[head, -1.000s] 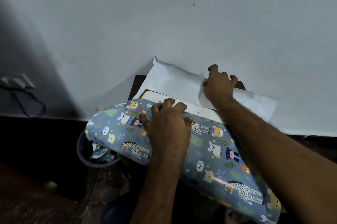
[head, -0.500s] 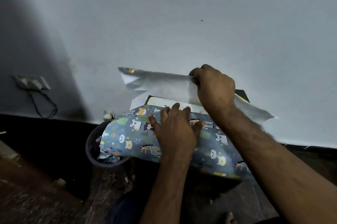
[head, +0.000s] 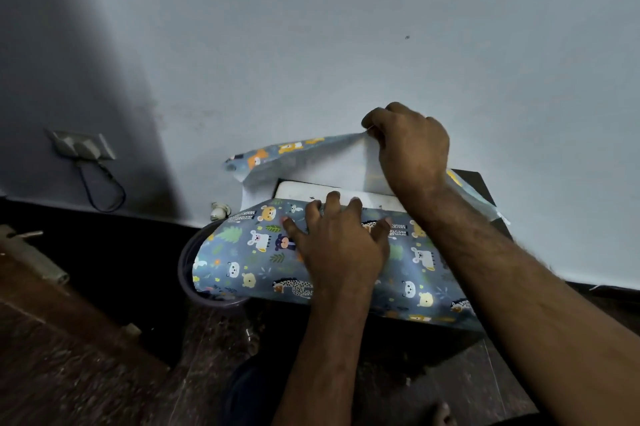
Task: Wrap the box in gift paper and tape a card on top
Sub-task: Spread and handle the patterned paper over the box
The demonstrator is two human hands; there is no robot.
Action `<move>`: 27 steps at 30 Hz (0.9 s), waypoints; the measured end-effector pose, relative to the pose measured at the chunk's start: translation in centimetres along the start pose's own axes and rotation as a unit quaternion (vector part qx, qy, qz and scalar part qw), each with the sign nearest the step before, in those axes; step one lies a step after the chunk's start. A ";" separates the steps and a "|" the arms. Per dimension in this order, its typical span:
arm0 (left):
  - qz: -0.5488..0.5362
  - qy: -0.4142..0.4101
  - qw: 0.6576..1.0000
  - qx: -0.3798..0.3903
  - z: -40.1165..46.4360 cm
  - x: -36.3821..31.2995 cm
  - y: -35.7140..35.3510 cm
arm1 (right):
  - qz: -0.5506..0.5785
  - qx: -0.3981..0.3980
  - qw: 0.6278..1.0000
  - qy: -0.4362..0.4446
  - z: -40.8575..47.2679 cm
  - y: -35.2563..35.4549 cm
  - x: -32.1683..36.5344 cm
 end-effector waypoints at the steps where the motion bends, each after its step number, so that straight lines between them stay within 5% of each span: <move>1: 0.003 0.001 1.000 0.002 0.0 0.0 0.1 | 0.001 -0.002 1.000 -0.001 0.4 -0.3 0.0; 12: 0.017 0.010 1.000 0.023 0.7 0.4 -0.6 | 0.004 -0.075 0.997 0.028 -2.2 -0.8 0.4; 27: 0.038 0.000 0.999 0.031 0.1 -0.3 -0.7 | 0.038 -0.066 0.997 0.014 -1.2 0.6 -0.4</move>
Point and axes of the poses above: each hand's wrist, its own z-axis towards the middle knuckle, its own y-axis out of the back of the hand, x = y × z, the point moved 4 cm from there along z, towards the middle knuckle, and after that the axes turned 6 degrees about -y, right-handed, at the moved point
